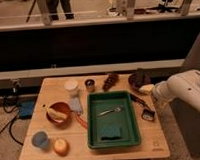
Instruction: Place fork in metal cup
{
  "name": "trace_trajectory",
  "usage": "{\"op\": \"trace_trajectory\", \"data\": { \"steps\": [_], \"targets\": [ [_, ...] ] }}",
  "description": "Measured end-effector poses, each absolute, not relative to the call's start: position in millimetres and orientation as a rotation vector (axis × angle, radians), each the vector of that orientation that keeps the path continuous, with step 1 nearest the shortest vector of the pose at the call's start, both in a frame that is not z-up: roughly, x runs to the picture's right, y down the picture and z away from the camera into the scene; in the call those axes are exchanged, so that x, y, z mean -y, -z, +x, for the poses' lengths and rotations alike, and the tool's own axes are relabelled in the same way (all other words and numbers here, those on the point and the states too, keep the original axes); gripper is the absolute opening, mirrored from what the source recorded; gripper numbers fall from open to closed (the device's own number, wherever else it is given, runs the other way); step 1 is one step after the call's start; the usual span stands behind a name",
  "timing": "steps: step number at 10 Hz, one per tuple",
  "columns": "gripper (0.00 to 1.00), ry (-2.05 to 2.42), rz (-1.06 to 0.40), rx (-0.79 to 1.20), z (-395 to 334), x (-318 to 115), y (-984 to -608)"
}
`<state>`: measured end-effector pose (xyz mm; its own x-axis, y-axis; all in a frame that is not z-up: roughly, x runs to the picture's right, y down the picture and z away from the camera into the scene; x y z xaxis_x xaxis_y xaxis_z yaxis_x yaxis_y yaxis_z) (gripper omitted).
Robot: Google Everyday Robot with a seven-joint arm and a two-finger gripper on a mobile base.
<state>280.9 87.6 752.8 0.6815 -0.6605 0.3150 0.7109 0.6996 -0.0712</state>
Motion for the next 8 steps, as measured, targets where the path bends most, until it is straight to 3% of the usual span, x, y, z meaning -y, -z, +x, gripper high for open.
{"op": "trace_trajectory", "data": {
  "steps": [8],
  "targets": [
    [0.8,0.774,-0.164,0.184,291.4,-49.4,-756.6]
  ]
}}
